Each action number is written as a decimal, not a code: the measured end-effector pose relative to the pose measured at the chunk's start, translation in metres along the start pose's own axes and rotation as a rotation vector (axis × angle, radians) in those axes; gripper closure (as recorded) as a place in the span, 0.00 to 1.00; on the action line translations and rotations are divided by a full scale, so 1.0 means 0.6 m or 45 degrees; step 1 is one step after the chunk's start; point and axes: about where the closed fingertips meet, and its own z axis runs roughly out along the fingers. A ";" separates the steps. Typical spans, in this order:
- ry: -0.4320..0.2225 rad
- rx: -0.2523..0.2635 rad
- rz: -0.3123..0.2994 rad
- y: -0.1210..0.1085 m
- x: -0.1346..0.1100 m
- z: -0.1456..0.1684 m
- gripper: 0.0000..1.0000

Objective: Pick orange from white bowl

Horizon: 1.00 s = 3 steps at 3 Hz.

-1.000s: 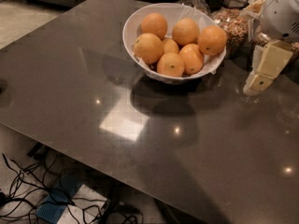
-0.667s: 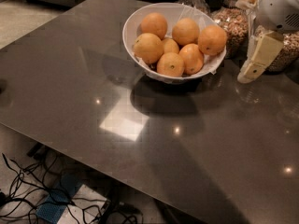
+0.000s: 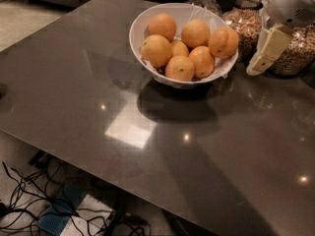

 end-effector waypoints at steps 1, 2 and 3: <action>0.000 0.000 0.000 0.000 0.000 0.000 0.00; -0.009 0.016 0.024 -0.010 0.004 0.003 0.00; -0.063 0.046 0.110 -0.037 0.023 0.016 0.00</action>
Offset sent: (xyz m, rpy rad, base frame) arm 0.0145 -0.0098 0.0003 0.0374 -0.0176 -0.0423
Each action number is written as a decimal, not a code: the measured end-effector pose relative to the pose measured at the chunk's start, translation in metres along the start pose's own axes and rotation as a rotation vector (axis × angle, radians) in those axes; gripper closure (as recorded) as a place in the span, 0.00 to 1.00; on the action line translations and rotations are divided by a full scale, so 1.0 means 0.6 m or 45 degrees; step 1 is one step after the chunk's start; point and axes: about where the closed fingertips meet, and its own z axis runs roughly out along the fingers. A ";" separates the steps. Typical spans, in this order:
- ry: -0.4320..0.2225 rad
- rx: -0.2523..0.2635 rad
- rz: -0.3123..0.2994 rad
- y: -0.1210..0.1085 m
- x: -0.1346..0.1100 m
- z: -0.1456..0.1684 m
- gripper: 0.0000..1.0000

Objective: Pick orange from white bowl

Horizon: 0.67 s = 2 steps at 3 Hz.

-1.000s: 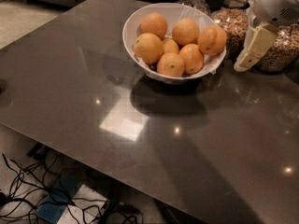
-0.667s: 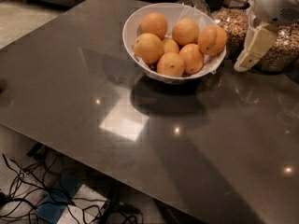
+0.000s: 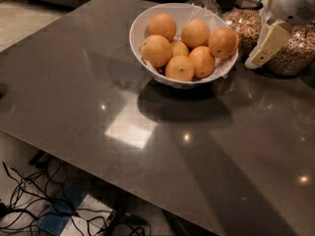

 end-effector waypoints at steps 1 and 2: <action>-0.046 0.022 0.131 -0.025 0.026 0.018 0.00; -0.084 0.023 0.236 -0.037 0.041 0.032 0.00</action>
Offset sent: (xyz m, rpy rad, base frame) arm 0.0412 -0.0361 -0.0198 0.2533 0.0510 -0.1922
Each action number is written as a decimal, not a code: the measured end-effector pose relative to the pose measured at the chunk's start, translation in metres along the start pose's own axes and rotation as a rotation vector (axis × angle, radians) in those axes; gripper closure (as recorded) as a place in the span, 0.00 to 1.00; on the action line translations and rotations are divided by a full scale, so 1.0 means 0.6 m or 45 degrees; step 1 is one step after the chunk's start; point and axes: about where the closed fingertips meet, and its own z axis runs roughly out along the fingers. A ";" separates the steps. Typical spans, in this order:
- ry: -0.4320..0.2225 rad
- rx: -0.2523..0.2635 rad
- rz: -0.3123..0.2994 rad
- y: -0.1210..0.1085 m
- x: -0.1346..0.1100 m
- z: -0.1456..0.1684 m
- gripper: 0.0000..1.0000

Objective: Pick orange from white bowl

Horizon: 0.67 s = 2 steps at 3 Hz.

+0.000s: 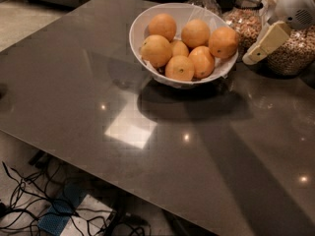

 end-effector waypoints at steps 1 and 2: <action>-0.023 -0.025 0.074 -0.005 0.008 0.019 0.00; -0.033 -0.047 0.101 -0.006 0.008 0.037 0.00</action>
Offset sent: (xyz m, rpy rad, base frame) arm 0.0207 0.0032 -0.0215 0.0953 0.0659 -0.0347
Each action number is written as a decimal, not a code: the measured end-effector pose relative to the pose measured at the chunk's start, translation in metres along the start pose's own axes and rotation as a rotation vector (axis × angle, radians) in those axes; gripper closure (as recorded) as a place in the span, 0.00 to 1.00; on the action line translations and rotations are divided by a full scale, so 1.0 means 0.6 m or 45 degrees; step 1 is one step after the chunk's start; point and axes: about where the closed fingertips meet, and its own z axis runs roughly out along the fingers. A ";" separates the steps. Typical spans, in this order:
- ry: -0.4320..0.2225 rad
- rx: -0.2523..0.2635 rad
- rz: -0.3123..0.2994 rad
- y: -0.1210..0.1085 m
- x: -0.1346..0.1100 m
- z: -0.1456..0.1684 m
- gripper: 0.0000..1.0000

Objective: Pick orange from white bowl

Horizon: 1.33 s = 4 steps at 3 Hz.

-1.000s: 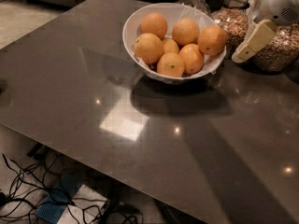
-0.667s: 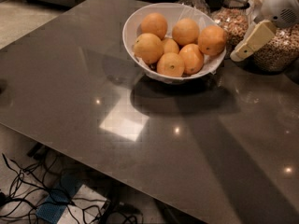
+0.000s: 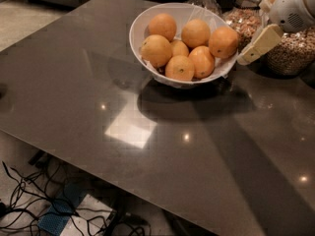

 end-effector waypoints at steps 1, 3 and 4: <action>0.000 0.000 0.000 0.000 0.000 0.000 0.04; -0.023 -0.028 -0.184 -0.006 -0.019 0.049 0.05; -0.044 -0.057 -0.243 -0.007 -0.031 0.072 0.12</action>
Offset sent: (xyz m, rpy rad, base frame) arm 0.0235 0.0186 -0.0136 -0.0915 -0.0827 0.1520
